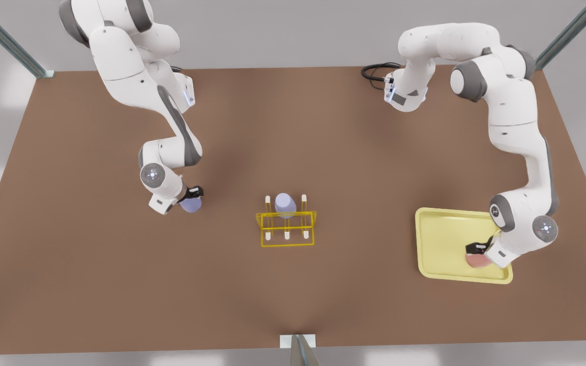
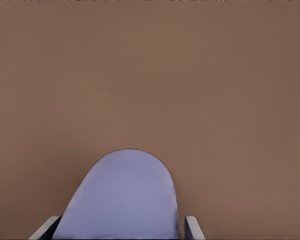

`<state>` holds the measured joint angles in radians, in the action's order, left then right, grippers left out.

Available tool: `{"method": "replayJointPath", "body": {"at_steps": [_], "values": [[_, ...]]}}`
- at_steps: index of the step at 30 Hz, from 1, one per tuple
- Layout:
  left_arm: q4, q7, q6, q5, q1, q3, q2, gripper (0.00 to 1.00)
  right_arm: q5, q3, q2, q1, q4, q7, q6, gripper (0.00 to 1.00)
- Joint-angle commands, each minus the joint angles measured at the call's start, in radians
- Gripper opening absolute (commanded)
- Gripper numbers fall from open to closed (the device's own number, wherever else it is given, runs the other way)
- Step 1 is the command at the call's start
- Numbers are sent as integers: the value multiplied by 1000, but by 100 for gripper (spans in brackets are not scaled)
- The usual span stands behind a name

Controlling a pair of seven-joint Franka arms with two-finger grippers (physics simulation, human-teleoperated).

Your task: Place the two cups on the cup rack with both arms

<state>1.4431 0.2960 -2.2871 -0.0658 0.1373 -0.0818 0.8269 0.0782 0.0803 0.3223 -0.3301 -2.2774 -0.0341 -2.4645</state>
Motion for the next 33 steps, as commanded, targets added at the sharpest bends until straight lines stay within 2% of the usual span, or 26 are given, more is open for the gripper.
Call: {"method": "replayJointPath", "body": {"at_steps": [1, 16, 18, 23, 28, 33], "values": [[3, 57, -3, -2, -1, 1, 5, 88, 2, -1, -12, 0, -1, -23, 42, 93], [-3, 35, -3, 1, 5, 1, -2, 80, 2, -1, 4, -9, -25, -13, 21, 95], [-3, 35, -3, 1, 5, 1, -8, 80, 2, -1, 3, -6, -16, -13, 27, 84], [6, 8, 18, 0, 11, 4, -25, 79, 2, -1, 1, -4, -7, -15, 32, 78], [83, -138, 268, 4, -51, 4, -183, 79, 5, -1, -9, 2, 2, -20, 32, 77], [30, -359, 389, 4, -232, 7, -219, 79, 18, -2, -26, 0, 27, -58, 39, 77]]}}
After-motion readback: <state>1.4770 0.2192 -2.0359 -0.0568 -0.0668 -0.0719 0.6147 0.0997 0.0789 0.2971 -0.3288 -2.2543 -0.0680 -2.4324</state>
